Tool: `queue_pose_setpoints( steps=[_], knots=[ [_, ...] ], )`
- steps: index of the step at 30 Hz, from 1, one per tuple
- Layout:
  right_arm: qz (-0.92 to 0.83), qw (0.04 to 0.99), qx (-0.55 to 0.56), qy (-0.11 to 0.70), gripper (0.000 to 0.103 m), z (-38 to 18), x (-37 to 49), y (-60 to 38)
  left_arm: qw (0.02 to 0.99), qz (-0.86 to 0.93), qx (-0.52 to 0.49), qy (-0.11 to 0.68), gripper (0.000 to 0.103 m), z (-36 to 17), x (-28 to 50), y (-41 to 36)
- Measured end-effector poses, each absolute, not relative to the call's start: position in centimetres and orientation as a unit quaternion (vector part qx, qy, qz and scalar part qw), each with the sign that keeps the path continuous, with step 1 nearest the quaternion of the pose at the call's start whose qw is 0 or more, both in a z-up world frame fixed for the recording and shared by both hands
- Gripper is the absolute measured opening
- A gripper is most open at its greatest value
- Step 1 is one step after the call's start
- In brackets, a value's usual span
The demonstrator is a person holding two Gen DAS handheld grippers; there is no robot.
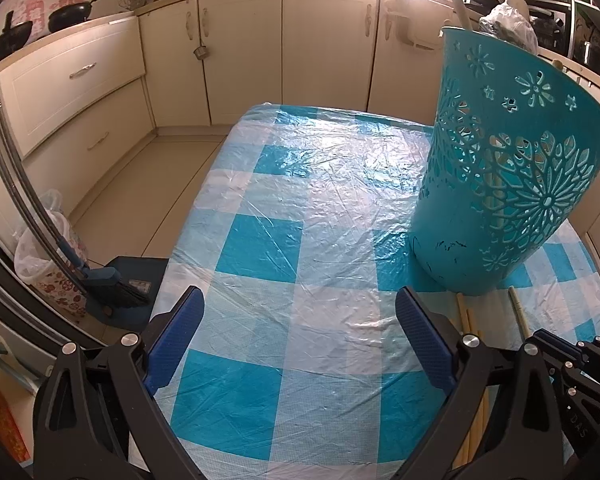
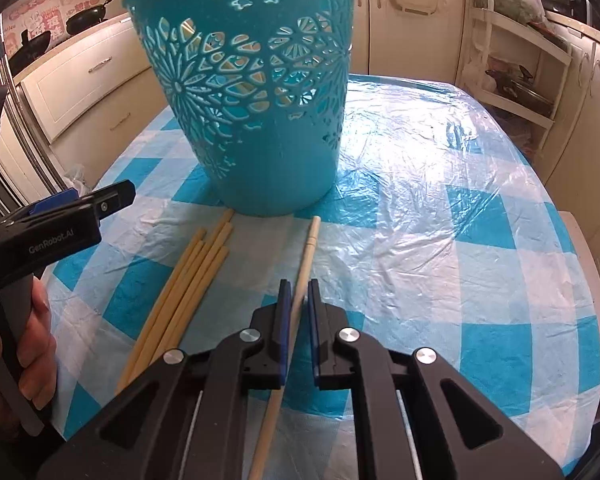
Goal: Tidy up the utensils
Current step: 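Move the right tool back to the sticks while the left tool approaches them, then lower the left tool onto a wooden stick and close on it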
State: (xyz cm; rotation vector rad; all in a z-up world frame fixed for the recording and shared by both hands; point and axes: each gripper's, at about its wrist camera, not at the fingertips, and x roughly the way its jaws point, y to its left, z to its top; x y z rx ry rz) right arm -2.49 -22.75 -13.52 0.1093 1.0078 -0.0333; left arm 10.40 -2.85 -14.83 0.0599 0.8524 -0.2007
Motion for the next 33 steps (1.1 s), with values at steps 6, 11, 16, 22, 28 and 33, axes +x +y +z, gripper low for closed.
queue_pose_setpoints(
  steps=[6,11,16,22,28,33],
  knots=[
    [-0.011,0.876,0.068,0.477,0.009,-13.5,-2.5,-23.4,0.891,-0.126,0.062,0.431,0.093,-14.9,9.4,-4.0],
    [0.002,0.876,0.089,0.474,0.015,-13.6,-2.5,-24.1,0.877,-0.161,0.089,0.444,0.093,-15.1,7.0,-5.7],
    [0.011,0.877,0.078,0.473,0.028,-13.4,-2.2,-23.8,0.871,-0.169,0.133,0.442,0.093,-15.1,5.6,-7.4],
    [0.011,0.878,0.084,0.472,0.032,-13.4,-2.3,-23.6,0.866,-0.157,0.138,0.454,0.093,-15.5,5.5,-7.4],
    [0.009,0.878,0.087,0.471,0.034,-13.4,-2.2,-23.7,0.863,-0.153,0.127,0.464,0.093,-15.5,5.8,-6.9],
    [0.008,0.877,0.094,0.470,0.036,-13.4,-2.2,-24.0,0.860,-0.159,0.134,0.467,0.093,-15.7,6.1,-7.5]
  ],
)
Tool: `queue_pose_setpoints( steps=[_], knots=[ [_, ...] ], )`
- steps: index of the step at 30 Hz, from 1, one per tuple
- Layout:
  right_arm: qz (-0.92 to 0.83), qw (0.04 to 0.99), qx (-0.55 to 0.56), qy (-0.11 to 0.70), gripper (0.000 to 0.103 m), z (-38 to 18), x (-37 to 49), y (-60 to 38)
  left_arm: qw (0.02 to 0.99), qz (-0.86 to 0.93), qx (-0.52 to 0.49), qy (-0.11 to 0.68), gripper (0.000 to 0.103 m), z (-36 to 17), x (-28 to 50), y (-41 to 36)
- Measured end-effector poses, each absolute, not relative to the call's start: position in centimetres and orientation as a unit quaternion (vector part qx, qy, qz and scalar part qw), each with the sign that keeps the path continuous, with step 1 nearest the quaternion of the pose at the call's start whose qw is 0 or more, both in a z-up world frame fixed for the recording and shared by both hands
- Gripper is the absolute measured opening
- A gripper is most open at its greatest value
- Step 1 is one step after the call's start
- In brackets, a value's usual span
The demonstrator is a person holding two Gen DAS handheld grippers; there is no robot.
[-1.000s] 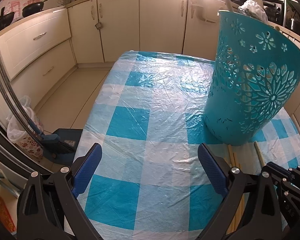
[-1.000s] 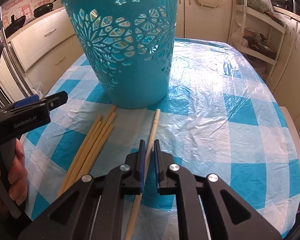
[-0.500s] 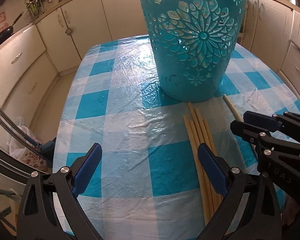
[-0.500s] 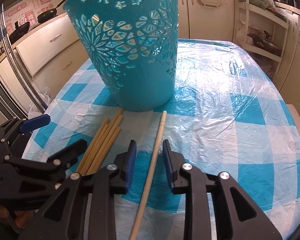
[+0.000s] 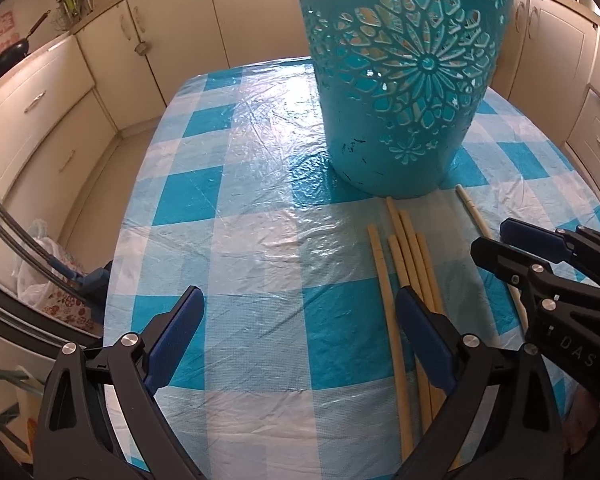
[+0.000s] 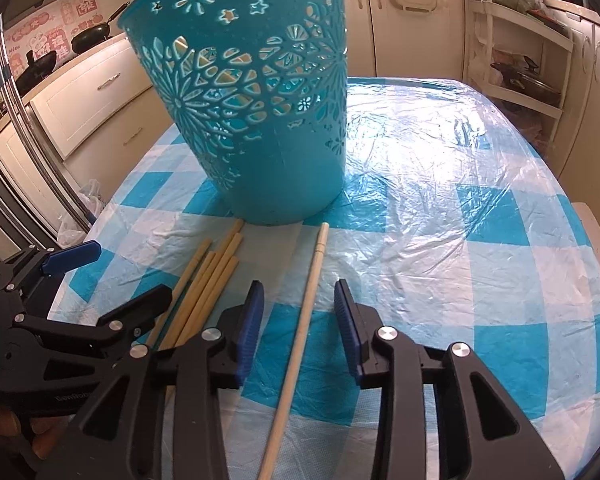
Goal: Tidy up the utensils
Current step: 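Lower the left tool onto a wooden stick and close on it, then lift the stick with the left tool and drop it into the teal basket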
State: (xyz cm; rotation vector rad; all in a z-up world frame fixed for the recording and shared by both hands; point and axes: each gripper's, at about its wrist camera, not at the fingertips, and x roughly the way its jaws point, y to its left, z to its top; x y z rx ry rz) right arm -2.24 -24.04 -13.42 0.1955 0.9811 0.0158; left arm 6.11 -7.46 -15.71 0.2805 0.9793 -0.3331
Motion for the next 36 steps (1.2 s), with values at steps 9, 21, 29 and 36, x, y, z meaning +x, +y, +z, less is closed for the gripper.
queue_pose_setpoints(
  steps=[9,21,29,36],
  knots=[
    [0.008,0.877,0.100,0.469,0.037,-13.4,-2.2,-24.5,0.855,-0.161,0.132,0.476,0.092,-16.2,6.2,-7.7],
    [0.010,0.877,0.104,0.469,0.038,-13.4,-2.3,-24.5,0.844,-0.202,0.111,0.484,0.055,-16.1,6.8,-8.5],
    [0.014,0.877,0.100,0.469,0.042,-13.5,-2.1,-24.5,0.825,-0.240,0.091,0.503,0.006,-15.9,7.3,-9.2],
    [0.014,0.878,0.094,0.469,0.043,-13.5,-2.2,-24.1,0.812,-0.233,0.139,0.516,0.006,-15.8,8.1,-10.7]
  ],
)
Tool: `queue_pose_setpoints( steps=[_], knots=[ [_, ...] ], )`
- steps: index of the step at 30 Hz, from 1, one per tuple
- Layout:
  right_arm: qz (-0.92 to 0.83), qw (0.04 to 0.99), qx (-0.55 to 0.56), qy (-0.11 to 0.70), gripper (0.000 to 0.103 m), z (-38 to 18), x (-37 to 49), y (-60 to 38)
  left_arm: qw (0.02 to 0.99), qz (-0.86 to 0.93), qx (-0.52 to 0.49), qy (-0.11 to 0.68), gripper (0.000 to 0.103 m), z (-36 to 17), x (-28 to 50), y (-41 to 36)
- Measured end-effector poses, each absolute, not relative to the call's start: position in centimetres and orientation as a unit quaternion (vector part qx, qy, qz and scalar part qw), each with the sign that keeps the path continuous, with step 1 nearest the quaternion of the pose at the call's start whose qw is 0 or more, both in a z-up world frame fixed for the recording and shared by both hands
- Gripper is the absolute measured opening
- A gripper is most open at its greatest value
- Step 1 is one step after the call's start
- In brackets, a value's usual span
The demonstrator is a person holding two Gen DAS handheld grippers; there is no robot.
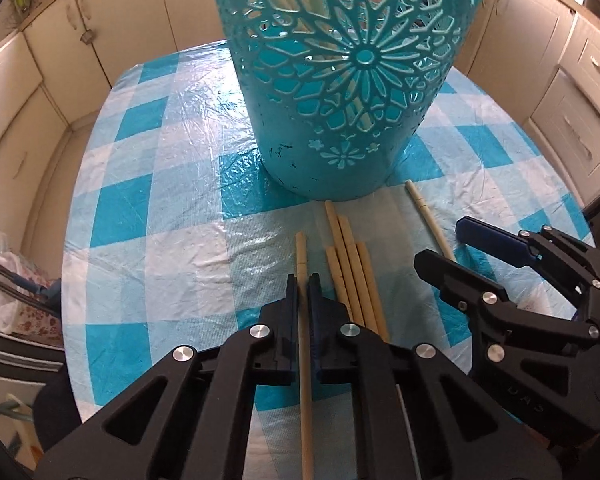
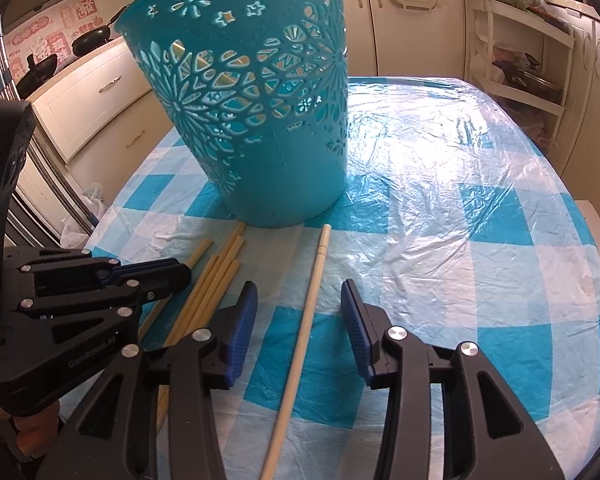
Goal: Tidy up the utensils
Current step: 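Lift the stick with the left tool and drop it into the teal basket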
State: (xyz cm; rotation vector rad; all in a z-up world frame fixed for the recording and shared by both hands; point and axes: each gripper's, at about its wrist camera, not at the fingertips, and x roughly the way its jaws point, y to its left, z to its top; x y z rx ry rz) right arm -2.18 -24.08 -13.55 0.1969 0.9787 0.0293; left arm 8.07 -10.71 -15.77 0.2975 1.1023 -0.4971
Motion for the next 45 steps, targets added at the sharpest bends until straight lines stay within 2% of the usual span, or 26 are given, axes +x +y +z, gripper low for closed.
queue_pose_setpoints(
  steps=[6,10,14,20,25,32,38,45],
  knots=[
    [0.014,0.879,0.089,0.469,0.045,-13.6,-2.2,-23.6,0.810,-0.236,0.113,0.524,0.005,-14.9,7.9,-9.8],
    [0.014,0.879,0.084,0.470,0.047,-13.6,-2.2,-23.2,0.814,-0.277,0.065,0.507,0.005,-11.4,6.5,-8.2],
    [0.012,0.879,0.081,0.470,0.048,-13.6,-2.3,-22.9,0.824,-0.340,0.006,0.454,0.005,-4.9,5.1,-7.0],
    [0.011,0.879,0.081,0.470,0.049,-13.6,-2.5,-22.6,0.874,-0.355,-0.053,0.326,0.005,5.0,7.1,-7.3],
    [0.013,0.879,0.084,0.469,0.050,-13.5,-2.5,-22.8,0.916,-0.303,-0.095,0.244,0.005,8.3,10.3,-8.6],
    [0.016,0.879,0.087,0.469,0.051,-13.4,-2.4,-23.1,0.956,-0.212,-0.115,0.166,0.005,8.5,14.9,-11.1],
    [0.018,0.879,0.085,0.470,0.053,-13.4,-2.3,-23.0,0.960,-0.183,-0.116,0.178,0.005,5.2,18.1,-11.9],
    [0.018,0.878,0.087,0.470,0.054,-13.4,-2.4,-23.0,0.961,-0.172,-0.110,0.187,0.005,1.8,17.8,-11.3]
  ],
)
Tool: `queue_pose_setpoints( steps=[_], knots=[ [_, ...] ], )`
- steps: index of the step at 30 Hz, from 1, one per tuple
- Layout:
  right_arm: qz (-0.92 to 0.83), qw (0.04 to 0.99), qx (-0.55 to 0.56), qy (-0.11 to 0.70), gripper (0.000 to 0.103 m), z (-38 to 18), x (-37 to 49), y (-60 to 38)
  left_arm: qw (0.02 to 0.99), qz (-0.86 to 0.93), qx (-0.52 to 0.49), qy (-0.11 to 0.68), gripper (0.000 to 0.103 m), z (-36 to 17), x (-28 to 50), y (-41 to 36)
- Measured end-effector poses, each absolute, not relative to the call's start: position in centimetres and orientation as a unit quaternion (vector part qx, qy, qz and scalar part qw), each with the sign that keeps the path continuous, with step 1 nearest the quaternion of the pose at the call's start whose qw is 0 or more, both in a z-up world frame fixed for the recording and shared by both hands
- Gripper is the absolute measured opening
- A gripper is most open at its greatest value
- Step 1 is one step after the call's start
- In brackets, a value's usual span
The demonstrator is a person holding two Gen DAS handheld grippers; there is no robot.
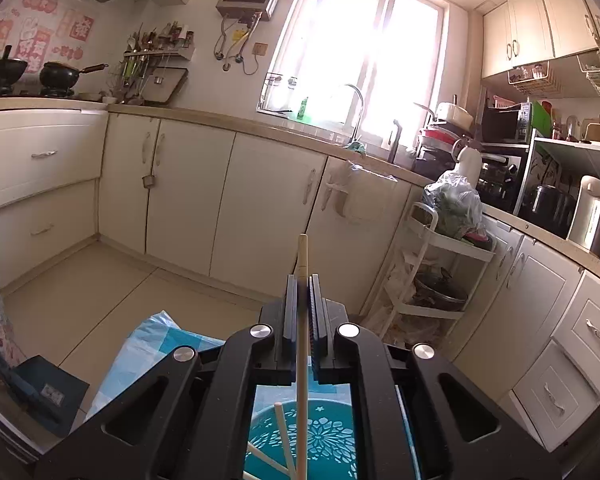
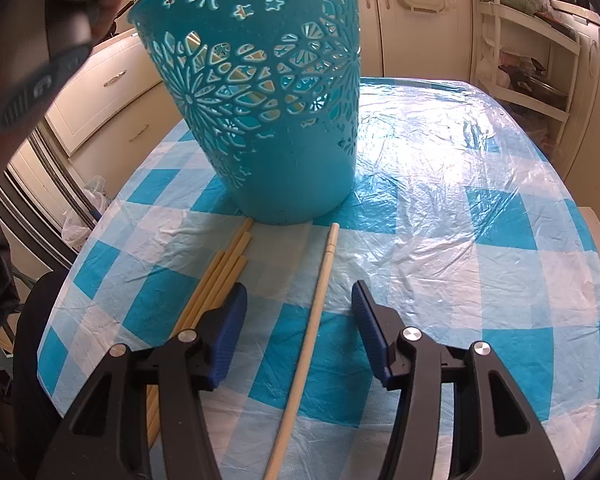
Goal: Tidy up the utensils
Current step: 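Lift the stick with the left tool and drop it into the teal basket, then close the right tool on a loose wooden stick and lift it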
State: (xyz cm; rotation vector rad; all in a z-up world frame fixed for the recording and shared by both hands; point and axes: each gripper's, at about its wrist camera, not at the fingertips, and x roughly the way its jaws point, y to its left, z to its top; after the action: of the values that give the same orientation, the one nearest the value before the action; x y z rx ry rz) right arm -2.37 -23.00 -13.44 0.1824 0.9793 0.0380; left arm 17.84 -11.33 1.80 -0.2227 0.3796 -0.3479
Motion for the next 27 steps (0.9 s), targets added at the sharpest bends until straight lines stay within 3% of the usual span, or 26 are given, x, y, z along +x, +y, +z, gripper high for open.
queue_pose_setpoints(
  steps=[14,17,19,23,25,27],
  knots=[
    [0.017,0.879,0.084,0.470,0.054,-13.5,-2.4,-22.9,0.955,-0.181,-0.058,0.226,0.008,-1.2,15.5,-11.2],
    [0.017,0.879,0.086,0.469,0.054,-13.5,-2.4,-22.9,0.954,-0.179,-0.051,0.233,0.027,-1.1,14.5,-10.2],
    [0.018,0.879,0.088,0.469,0.054,-13.4,-2.4,-23.0,0.959,-0.162,-0.049,0.226,0.054,-0.8,13.2,-8.6],
    [0.016,0.879,0.086,0.469,0.054,-13.4,-2.5,-23.1,0.970,-0.124,-0.038,0.208,0.075,-0.5,10.2,-4.8],
    [0.013,0.879,0.086,0.468,0.051,-13.3,-2.6,-23.3,0.975,-0.089,-0.023,0.204,0.090,-1.5,8.4,-2.7],
    [0.005,0.879,0.088,0.468,0.046,-13.3,-2.6,-23.5,0.971,-0.079,-0.008,0.225,0.092,-3.3,7.6,-1.5]
  ],
)
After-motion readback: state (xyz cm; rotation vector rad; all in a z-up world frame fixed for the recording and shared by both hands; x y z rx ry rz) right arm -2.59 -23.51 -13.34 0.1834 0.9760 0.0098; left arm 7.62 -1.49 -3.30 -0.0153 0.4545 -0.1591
